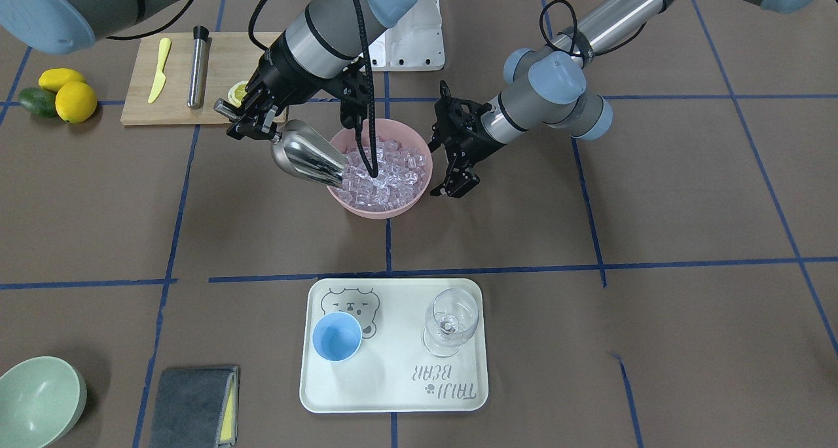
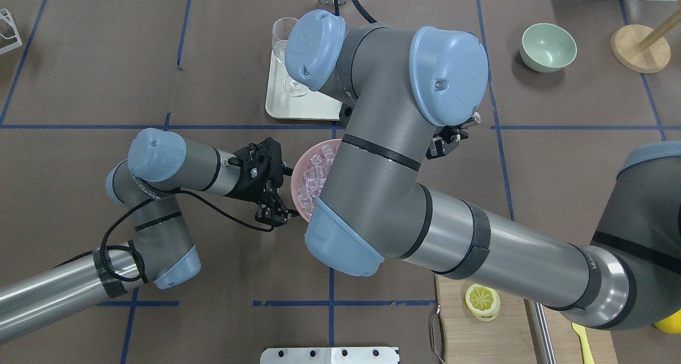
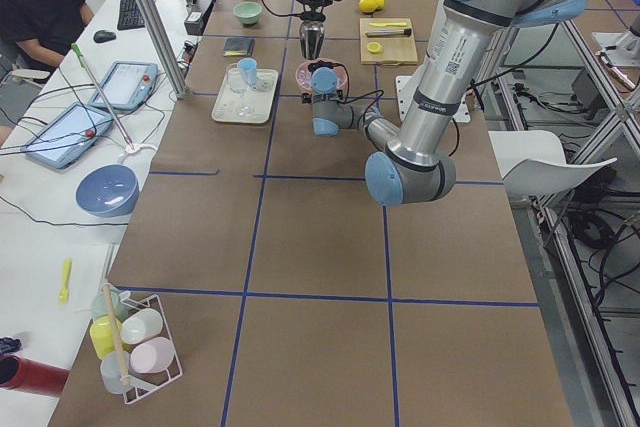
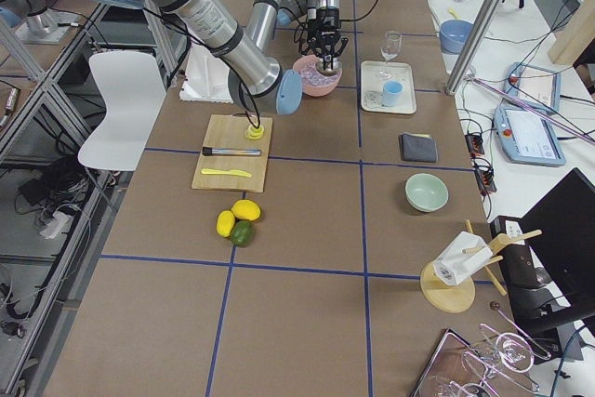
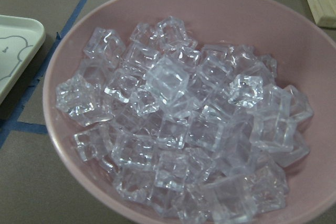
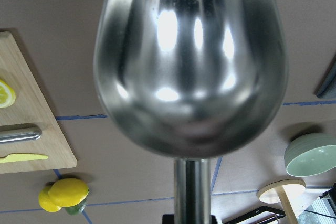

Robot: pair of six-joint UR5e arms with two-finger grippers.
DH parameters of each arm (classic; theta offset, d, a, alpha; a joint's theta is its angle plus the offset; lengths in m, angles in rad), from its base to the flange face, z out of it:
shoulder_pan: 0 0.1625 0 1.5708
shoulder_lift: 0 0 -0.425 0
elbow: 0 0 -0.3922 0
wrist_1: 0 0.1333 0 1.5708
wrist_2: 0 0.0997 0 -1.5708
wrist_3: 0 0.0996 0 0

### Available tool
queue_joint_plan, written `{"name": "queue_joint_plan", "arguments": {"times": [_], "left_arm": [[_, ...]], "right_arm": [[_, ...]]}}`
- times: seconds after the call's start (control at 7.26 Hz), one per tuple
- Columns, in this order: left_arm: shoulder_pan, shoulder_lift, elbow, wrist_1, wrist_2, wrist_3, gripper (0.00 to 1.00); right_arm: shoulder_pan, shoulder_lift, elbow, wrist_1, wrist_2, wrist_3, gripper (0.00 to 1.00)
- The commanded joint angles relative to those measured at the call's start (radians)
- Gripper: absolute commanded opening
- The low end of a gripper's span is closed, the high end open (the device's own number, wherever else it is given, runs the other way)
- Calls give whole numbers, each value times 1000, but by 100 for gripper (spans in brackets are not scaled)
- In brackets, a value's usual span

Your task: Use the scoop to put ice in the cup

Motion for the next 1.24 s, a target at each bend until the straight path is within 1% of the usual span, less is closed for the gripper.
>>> {"name": "queue_joint_plan", "arguments": {"times": [0.0,0.28,0.41,0.69,0.96,1.1], "left_arm": [[8,-6,0,-11,0,-3,99],[8,-6,0,-13,0,-3,99],[8,-6,0,-13,0,-3,99],[8,-4,0,-21,0,-3,99],[8,-3,1,-21,0,-3,99],[10,-3,0,-21,0,-3,99]], "right_arm": [[0,0,-1,-1,-15,1,0],[-12,0,-7,-3,-31,1,0],[-15,5,-8,-21,-52,1,0],[-73,23,-10,-85,-122,3,0],[-98,25,-16,-92,-163,3,0],[-109,61,-71,-89,-169,1,0]]}}
